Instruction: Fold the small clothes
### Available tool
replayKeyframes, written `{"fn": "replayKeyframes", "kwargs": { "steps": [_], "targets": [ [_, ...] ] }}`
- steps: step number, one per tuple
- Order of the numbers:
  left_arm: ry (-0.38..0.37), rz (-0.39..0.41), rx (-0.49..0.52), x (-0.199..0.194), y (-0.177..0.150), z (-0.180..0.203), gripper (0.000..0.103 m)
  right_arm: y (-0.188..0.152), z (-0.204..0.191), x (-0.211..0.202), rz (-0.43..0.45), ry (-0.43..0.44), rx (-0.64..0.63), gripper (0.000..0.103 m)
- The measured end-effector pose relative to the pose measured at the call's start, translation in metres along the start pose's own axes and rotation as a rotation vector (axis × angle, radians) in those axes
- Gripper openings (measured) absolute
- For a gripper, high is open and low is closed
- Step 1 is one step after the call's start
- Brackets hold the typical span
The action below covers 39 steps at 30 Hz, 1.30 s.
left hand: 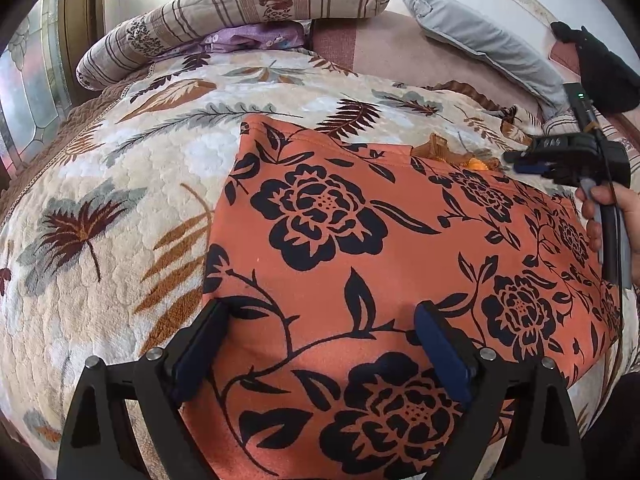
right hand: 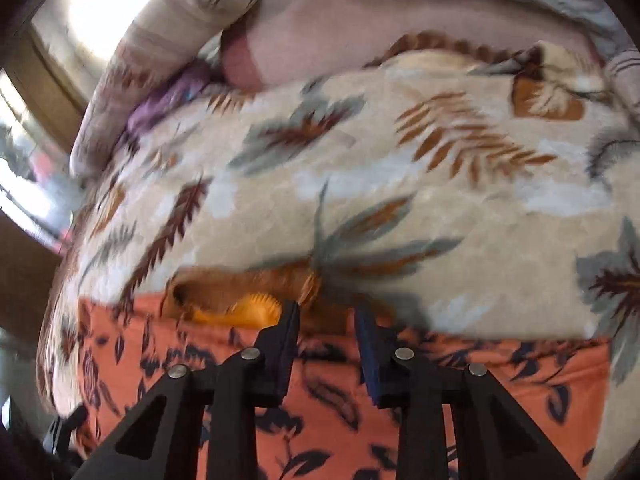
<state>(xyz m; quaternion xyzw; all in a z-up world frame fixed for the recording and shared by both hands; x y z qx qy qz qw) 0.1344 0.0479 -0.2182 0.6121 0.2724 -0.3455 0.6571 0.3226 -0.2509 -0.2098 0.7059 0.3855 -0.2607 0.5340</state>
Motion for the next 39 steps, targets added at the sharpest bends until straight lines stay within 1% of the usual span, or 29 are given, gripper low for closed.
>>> {"fn": "replayKeyframes", "kwargs": {
  "steps": [2, 3, 4, 5, 6, 7, 8, 9, 10, 14, 15, 17, 20, 21, 23, 25, 27, 28, 29, 33, 39],
  "targets": [
    [0.004, 0.004, 0.005, 0.000, -0.001, 0.000, 0.094, 0.013, 0.041, -0.023, 0.117, -0.053, 0.178, 0.030],
    [0.008, 0.007, 0.007, 0.000, -0.001, 0.001, 0.094, 0.011, 0.060, -0.035, 0.146, -0.085, 0.254, 0.030],
    [0.012, 0.010, 0.010, -0.001, -0.002, 0.001, 0.094, 0.005, 0.074, -0.046, 0.148, -0.121, 0.279, 0.030],
    [0.014, 0.012, 0.011, -0.002, -0.002, 0.001, 0.094, -0.003, 0.079, -0.056, 0.140, -0.151, 0.266, 0.032],
    [0.016, 0.016, 0.010, -0.002, -0.002, 0.001, 0.094, -0.012, 0.082, -0.069, 0.141, -0.157, 0.243, 0.032],
    [0.017, 0.020, 0.007, -0.003, -0.002, 0.001, 0.094, -0.024, 0.083, -0.085, 0.150, -0.137, 0.232, 0.035],
    [0.018, 0.025, 0.005, -0.005, -0.002, 0.001, 0.094, -0.035, 0.085, -0.100, 0.160, -0.119, 0.238, 0.041],
    [0.021, 0.033, 0.002, -0.007, -0.002, 0.001, 0.094, -0.049, 0.089, -0.115, 0.171, -0.100, 0.258, 0.066],
    [0.025, 0.040, -0.003, -0.010, -0.002, 0.001, 0.094, -0.065, 0.093, -0.132, 0.183, -0.069, 0.299, 0.077],
    [0.031, 0.067, -0.043, -0.031, 0.002, 0.005, 0.094, -0.136, 0.103, -0.185, 0.201, 0.089, 0.482, 0.077],
    [0.030, 0.078, -0.048, -0.039, 0.003, 0.008, 0.094, -0.158, 0.102, -0.197, 0.207, 0.142, 0.534, 0.077],
    [0.033, 0.092, -0.036, -0.051, 0.003, 0.017, 0.094, -0.190, 0.097, -0.208, 0.197, 0.207, 0.580, 0.077],
    [0.033, 0.082, -0.002, -0.065, -0.004, 0.034, 0.094, -0.233, 0.087, -0.207, 0.165, 0.293, 0.652, 0.077],
    [0.033, 0.082, 0.000, -0.070, -0.007, 0.039, 0.094, -0.243, 0.085, -0.201, 0.148, 0.320, 0.675, 0.077],
    [0.027, 0.069, -0.007, -0.077, -0.011, 0.047, 0.094, -0.253, 0.085, -0.188, 0.125, 0.344, 0.722, 0.077],
    [0.034, 0.036, -0.019, -0.079, -0.013, 0.054, 0.094, -0.254, 0.084, -0.171, 0.107, 0.401, 0.774, 0.077],
    [0.058, 0.006, -0.030, -0.081, -0.016, 0.059, 0.094, -0.255, 0.087, -0.157, 0.078, 0.397, 0.830, 0.077],
    [0.061, -0.002, -0.035, -0.084, -0.016, 0.062, 0.094, -0.253, 0.085, -0.152, 0.068, 0.416, 0.828, 0.077],
    [0.060, -0.003, -0.037, -0.088, -0.016, 0.065, 0.094, -0.250, 0.083, -0.148, 0.068, 0.427, 0.821, 0.077],
    [0.067, 0.027, -0.026, -0.103, -0.012, 0.077, 0.094, -0.248, 0.081, -0.147, 0.079, 0.411, 0.797, 0.077],
    [0.069, 0.026, 0.001, -0.107, -0.011, 0.089, 0.094, -0.246, 0.086, -0.146, 0.089, 0.428, 0.815, 0.077]
  ]
}}
Point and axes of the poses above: each gripper's, at about its wrist camera, not at the fingertips, and x roughly the way its jaws point, z to its right, y to its top, the point moved 9 cm from there along x, roughly the way its jaws point, and after that the axes turned 1 degree about x, right-handed, at the moved point
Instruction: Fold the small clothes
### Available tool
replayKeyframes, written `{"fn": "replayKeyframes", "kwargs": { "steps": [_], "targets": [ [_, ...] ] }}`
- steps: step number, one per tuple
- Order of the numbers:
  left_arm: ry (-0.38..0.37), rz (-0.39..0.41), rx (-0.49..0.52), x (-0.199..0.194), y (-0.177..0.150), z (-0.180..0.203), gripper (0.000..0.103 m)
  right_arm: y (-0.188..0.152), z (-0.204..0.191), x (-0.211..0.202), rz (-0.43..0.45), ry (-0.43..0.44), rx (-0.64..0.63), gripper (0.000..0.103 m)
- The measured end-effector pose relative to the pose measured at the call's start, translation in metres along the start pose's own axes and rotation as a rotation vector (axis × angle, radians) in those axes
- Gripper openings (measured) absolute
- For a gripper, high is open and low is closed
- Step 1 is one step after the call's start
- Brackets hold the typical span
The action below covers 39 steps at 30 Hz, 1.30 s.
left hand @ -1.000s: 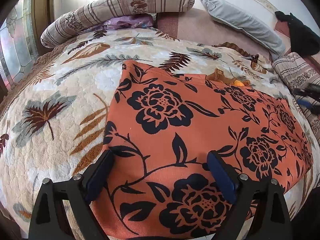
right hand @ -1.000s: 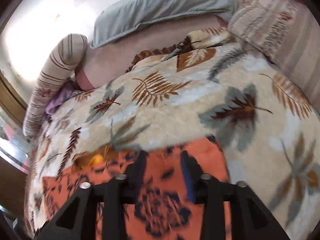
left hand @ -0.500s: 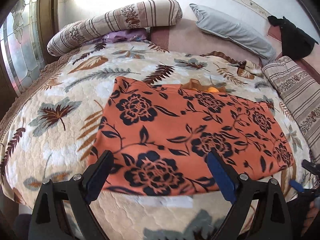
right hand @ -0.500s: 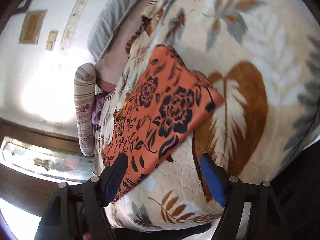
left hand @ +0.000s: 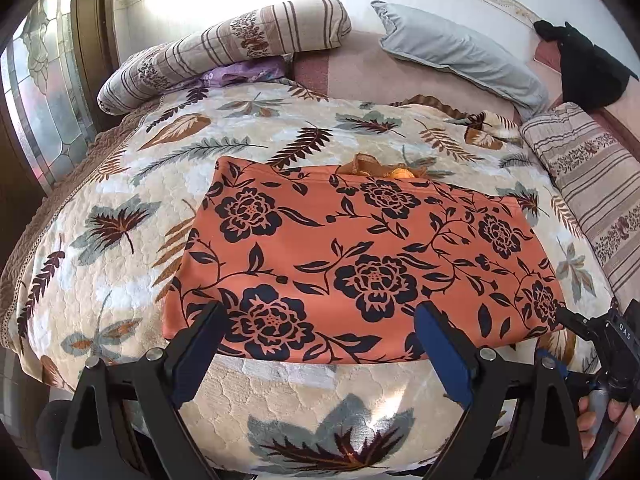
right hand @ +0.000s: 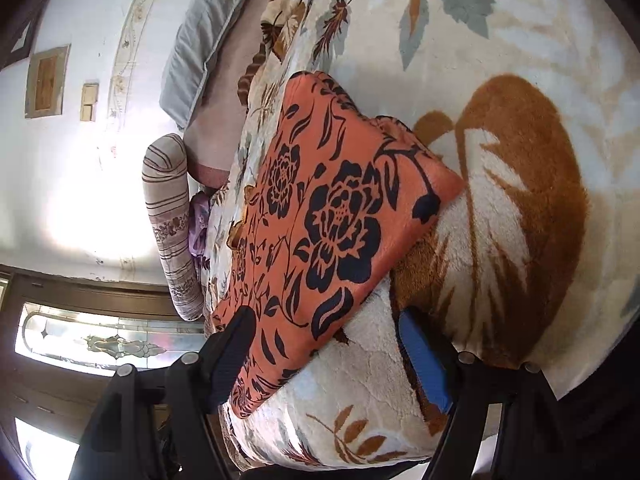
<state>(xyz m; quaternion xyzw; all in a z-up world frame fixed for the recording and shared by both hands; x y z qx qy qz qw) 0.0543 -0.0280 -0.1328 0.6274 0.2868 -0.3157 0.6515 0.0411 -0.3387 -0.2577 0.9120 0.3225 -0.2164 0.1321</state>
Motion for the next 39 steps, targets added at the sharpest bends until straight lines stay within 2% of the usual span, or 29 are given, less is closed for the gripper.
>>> {"fn": "replayKeyframes", "kwargs": {
  "steps": [9, 15, 17, 18, 19, 21, 26, 28, 29, 30, 32, 33, 34, 36, 39],
  "targets": [
    [-0.003, -0.002, 0.008, 0.002, 0.002, 0.004, 0.094, 0.027, -0.001, 0.001, 0.041, -0.025, 0.007, 0.077],
    [0.007, -0.023, 0.002, 0.018, 0.006, -0.001, 0.094, 0.038, -0.001, 0.004, 0.069, -0.024, 0.003, 0.075],
    [0.013, -0.042, 0.004, 0.030, 0.006, -0.001, 0.094, 0.040, -0.002, 0.005, 0.074, -0.050, -0.029, 0.065],
    [0.016, -0.053, 0.005, 0.037, 0.006, -0.001, 0.094, 0.041, -0.001, 0.007, 0.071, -0.068, -0.040, 0.050],
    [0.023, -0.067, 0.006, 0.045, 0.006, -0.001, 0.094, 0.043, 0.001, 0.009, 0.066, -0.086, -0.044, 0.029],
    [0.033, -0.092, 0.009, 0.060, 0.006, 0.000, 0.094, 0.045, 0.004, 0.011, 0.062, -0.128, -0.068, 0.012],
    [0.038, -0.097, -0.011, 0.076, 0.012, 0.002, 0.094, 0.043, -0.008, -0.009, 0.127, -0.236, -0.200, 0.011],
    [0.033, -0.116, -0.011, 0.086, 0.010, 0.004, 0.094, 0.038, 0.013, -0.003, 0.068, -0.286, -0.171, 0.019],
    [0.042, -0.138, -0.003, 0.094, 0.007, 0.005, 0.094, 0.037, 0.016, -0.005, 0.054, -0.247, -0.144, 0.019],
    [0.055, -0.167, 0.007, 0.103, 0.002, 0.005, 0.094, 0.038, 0.016, -0.010, 0.047, -0.236, -0.131, 0.027],
    [0.057, -0.188, 0.006, 0.113, -0.005, 0.003, 0.095, 0.042, 0.013, -0.028, 0.051, -0.279, -0.160, 0.060],
    [0.055, -0.174, 0.004, 0.113, -0.005, 0.003, 0.096, 0.047, 0.009, -0.038, 0.075, -0.294, -0.178, 0.082],
    [0.058, -0.170, 0.008, 0.113, -0.006, 0.004, 0.097, 0.055, 0.001, -0.051, 0.119, -0.302, -0.206, 0.083],
    [0.061, -0.169, 0.008, 0.113, -0.006, 0.004, 0.098, 0.073, -0.016, -0.060, 0.144, -0.285, -0.262, 0.083],
    [0.059, -0.173, 0.004, 0.115, -0.007, 0.005, 0.099, 0.100, -0.041, -0.038, 0.085, -0.221, -0.321, 0.083]
  ]
}}
Point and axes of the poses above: each gripper's, at about its wrist camera, not at the fingertips, and x roughly the way its jaws point, z to its right, y to its top, the point moved 9 cm from there along x, roughly the way its jaws point, and after that the axes turned 1 degree about x, right-handed, at the moved point
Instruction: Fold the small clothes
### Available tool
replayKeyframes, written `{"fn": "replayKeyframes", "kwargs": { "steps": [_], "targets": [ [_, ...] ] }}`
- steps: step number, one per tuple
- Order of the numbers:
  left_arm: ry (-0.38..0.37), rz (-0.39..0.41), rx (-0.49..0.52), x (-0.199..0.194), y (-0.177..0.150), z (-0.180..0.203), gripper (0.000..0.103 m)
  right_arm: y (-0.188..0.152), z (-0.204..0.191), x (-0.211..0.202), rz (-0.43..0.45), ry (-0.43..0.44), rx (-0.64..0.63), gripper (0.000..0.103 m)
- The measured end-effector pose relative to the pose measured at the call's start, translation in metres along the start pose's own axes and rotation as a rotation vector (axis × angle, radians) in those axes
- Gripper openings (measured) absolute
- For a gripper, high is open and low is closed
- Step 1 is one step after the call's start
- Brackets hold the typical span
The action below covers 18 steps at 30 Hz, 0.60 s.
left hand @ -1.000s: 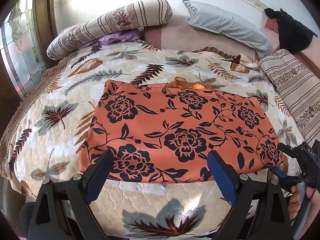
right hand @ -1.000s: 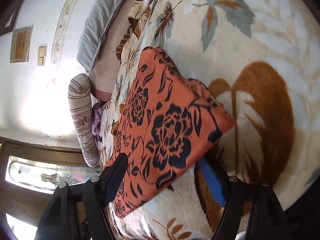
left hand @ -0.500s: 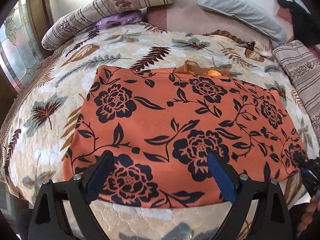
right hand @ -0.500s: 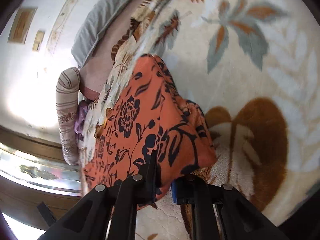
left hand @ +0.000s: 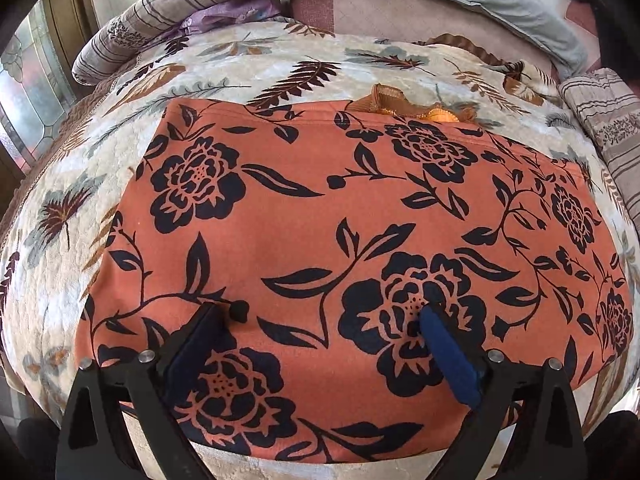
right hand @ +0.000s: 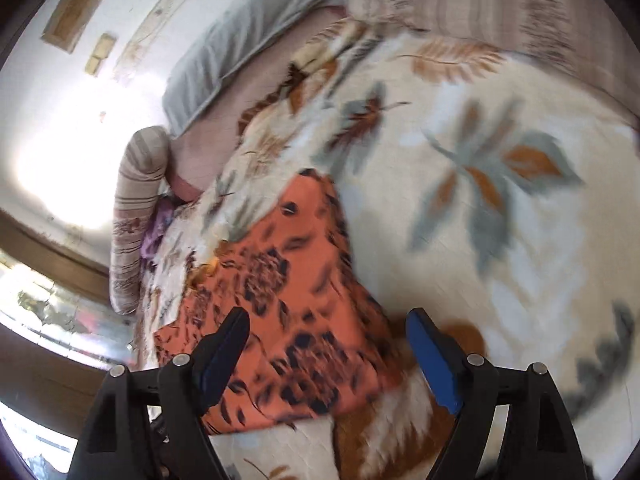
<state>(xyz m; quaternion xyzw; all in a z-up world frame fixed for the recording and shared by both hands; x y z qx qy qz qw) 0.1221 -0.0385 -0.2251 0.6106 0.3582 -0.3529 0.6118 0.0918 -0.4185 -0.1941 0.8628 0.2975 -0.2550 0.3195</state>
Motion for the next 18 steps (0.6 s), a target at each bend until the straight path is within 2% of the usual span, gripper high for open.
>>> {"fn": "replayKeyframes", "kwargs": {
  "steps": [1, 6, 8, 9, 10, 11, 14, 15, 17, 18],
  "targets": [
    [-0.001, -0.001, 0.001, 0.000, 0.000, 0.000, 0.100, 0.013, -0.005, 0.014, -0.020, 0.017, -0.018, 0.083],
    [-0.013, -0.016, -0.002, 0.002, 0.002, 0.000, 0.100, 0.064, -0.009, 0.099, -0.105, -0.066, -0.105, 0.083],
    [-0.022, -0.020, -0.002, 0.003, 0.002, -0.001, 0.100, 0.073, 0.000, 0.125, -0.141, -0.086, -0.078, 0.083],
    [-0.025, -0.023, 0.000, 0.004, 0.002, -0.001, 0.100, 0.077, -0.005, 0.132, -0.143, -0.074, -0.102, 0.073],
    [-0.030, -0.023, 0.003, 0.005, 0.002, -0.001, 0.101, 0.078, -0.011, 0.135, -0.154, -0.083, -0.154, 0.025],
    [-0.034, -0.024, 0.003, 0.005, 0.002, -0.002, 0.102, 0.078, -0.012, 0.138, -0.173, -0.112, -0.172, 0.018],
    [-0.031, -0.026, 0.006, 0.006, 0.002, -0.001, 0.103, 0.097, 0.013, 0.138, -0.119, -0.202, -0.089, 0.019],
    [-0.028, -0.026, 0.006, 0.006, 0.002, -0.001, 0.103, 0.098, 0.016, 0.133, -0.095, -0.202, -0.046, 0.025],
    [-0.032, -0.027, 0.008, 0.006, 0.001, -0.001, 0.103, 0.094, 0.009, 0.120, -0.052, -0.232, -0.072, 0.043],
    [-0.035, -0.028, 0.008, 0.007, 0.001, -0.001, 0.103, 0.089, 0.002, 0.112, -0.042, -0.254, -0.112, 0.065]
  ]
}}
Point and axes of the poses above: each gripper's, at about its wrist camera, not at the fingertips, and x roughly the way its jaws point, z to its right, y to its top, the point moved 9 cm from there along x, roughly the way its jaws point, and after that the axes turned 1 degree about x, right-handed, at the moved point
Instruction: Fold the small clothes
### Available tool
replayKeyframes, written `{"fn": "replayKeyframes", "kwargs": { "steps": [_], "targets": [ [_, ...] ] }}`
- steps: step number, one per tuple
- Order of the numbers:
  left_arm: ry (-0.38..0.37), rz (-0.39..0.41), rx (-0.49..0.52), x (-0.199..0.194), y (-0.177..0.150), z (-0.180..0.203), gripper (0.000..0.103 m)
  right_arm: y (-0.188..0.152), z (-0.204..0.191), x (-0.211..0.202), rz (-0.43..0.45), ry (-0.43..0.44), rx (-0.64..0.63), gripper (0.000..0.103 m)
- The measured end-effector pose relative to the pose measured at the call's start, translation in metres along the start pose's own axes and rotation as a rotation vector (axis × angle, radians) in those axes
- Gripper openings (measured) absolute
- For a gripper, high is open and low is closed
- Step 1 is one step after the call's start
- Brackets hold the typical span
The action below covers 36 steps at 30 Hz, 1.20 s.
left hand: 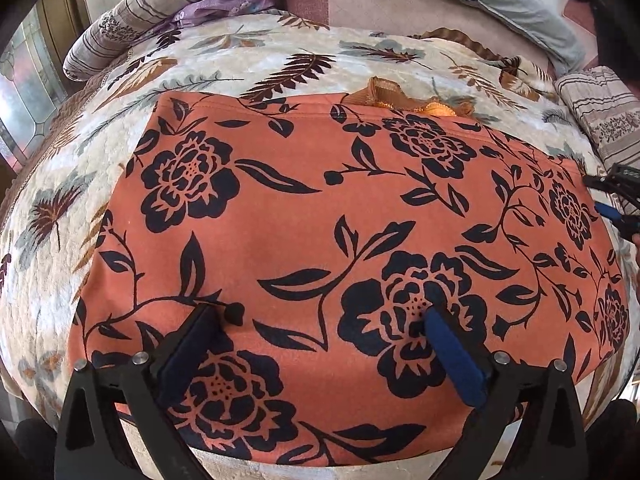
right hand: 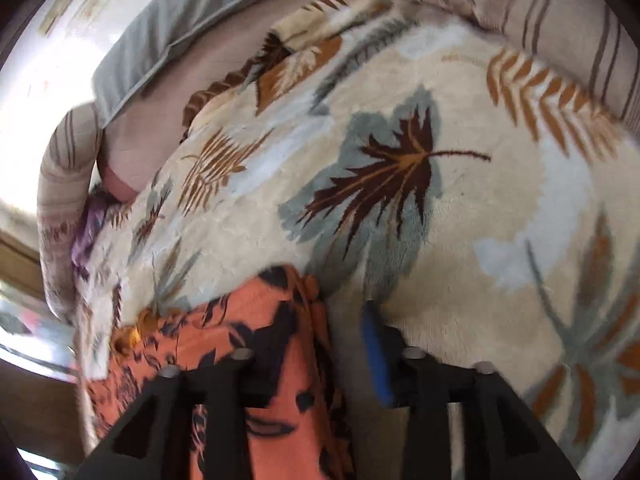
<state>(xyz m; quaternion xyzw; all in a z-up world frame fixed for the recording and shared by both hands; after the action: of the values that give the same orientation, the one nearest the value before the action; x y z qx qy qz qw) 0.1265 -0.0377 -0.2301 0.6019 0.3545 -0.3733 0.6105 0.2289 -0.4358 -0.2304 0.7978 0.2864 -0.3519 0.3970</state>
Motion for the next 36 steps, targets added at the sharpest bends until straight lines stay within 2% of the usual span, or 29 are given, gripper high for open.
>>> {"fn": "replayKeyframes", "kwargs": {
  "steps": [1, 3, 5, 8, 10, 13, 14, 15, 16, 17, 18, 20, 24, 26, 29, 33, 35, 36],
  "targets": [
    [-0.001, -0.002, 0.001, 0.000, 0.000, 0.000, 0.103, -0.004, -0.009, -0.015, 0.032, -0.004, -0.042, 0.069],
    [-0.003, -0.006, 0.002, -0.001, 0.000, 0.000, 0.103, -0.018, -0.025, -0.043, 0.086, 0.021, -0.089, 0.069],
    [-0.009, -0.016, 0.008, -0.003, 0.000, 0.001, 0.103, -0.044, -0.047, -0.068, 0.092, 0.095, -0.120, 0.069],
    [-0.031, -0.002, -0.011, -0.020, -0.001, -0.006, 0.103, -0.093, -0.080, -0.083, 0.027, 0.242, -0.139, 0.070],
    [-0.048, 0.059, -0.021, -0.044, -0.002, -0.018, 0.103, -0.125, -0.087, -0.085, -0.018, 0.314, -0.126, 0.071],
    [-0.008, 0.102, -0.042, -0.061, -0.016, -0.051, 0.103, -0.148, -0.067, -0.071, -0.053, 0.284, -0.067, 0.071],
    [0.019, 0.078, -0.058, -0.056, -0.024, -0.065, 0.103, -0.153, -0.054, -0.062, -0.073, 0.255, -0.026, 0.071],
    [0.054, 0.022, -0.074, -0.043, -0.035, -0.080, 0.103, -0.158, -0.043, -0.055, -0.089, 0.279, 0.028, 0.071],
    [0.091, -0.056, -0.096, -0.027, -0.050, -0.096, 0.103, -0.156, -0.039, -0.058, -0.064, 0.321, 0.058, 0.070],
    [0.044, -0.092, -0.143, -0.018, -0.061, -0.106, 0.103, -0.157, -0.038, -0.060, -0.060, 0.335, 0.074, 0.070],
    [0.010, -0.065, -0.171, -0.022, -0.061, -0.110, 0.103, -0.157, -0.037, -0.062, -0.067, 0.334, 0.079, 0.070],
    [0.036, -0.043, -0.162, -0.037, -0.057, -0.115, 0.103, -0.158, -0.038, -0.062, -0.076, 0.323, 0.062, 0.070],
    [0.050, 0.051, -0.145, -0.066, -0.031, -0.122, 0.103, -0.156, -0.039, -0.059, -0.069, 0.320, 0.051, 0.071],
    [0.055, 0.069, -0.148, -0.068, -0.013, -0.128, 0.103, -0.152, -0.041, -0.058, -0.063, 0.325, 0.050, 0.071],
    [0.101, 0.085, -0.122, -0.057, 0.026, -0.139, 0.103, -0.151, -0.041, -0.055, -0.056, 0.332, 0.040, 0.071],
    [0.116, 0.044, -0.090, -0.014, 0.084, -0.135, 0.103, -0.154, -0.040, -0.057, -0.042, 0.342, 0.036, 0.071],
    [0.119, -0.009, -0.079, 0.017, 0.099, -0.140, 0.103, -0.153, -0.040, -0.058, -0.042, 0.345, 0.035, 0.071],
    [0.173, -0.045, -0.097, 0.033, 0.102, -0.152, 0.103, -0.154, -0.039, -0.058, -0.044, 0.345, 0.037, 0.071]
  ]
}}
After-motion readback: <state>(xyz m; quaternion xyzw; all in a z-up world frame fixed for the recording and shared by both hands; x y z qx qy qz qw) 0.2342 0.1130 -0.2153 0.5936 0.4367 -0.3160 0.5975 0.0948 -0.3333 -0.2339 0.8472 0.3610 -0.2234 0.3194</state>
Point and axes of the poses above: each gripper's, at about its wrist camera, not at the fingertips, and x roughly the way its jaws point, z to its right, y to its top, the point moved 9 cm from there along x, roughly the way its jaws point, and after that the axes turned 1 degree about x, right-handed, at the moved point
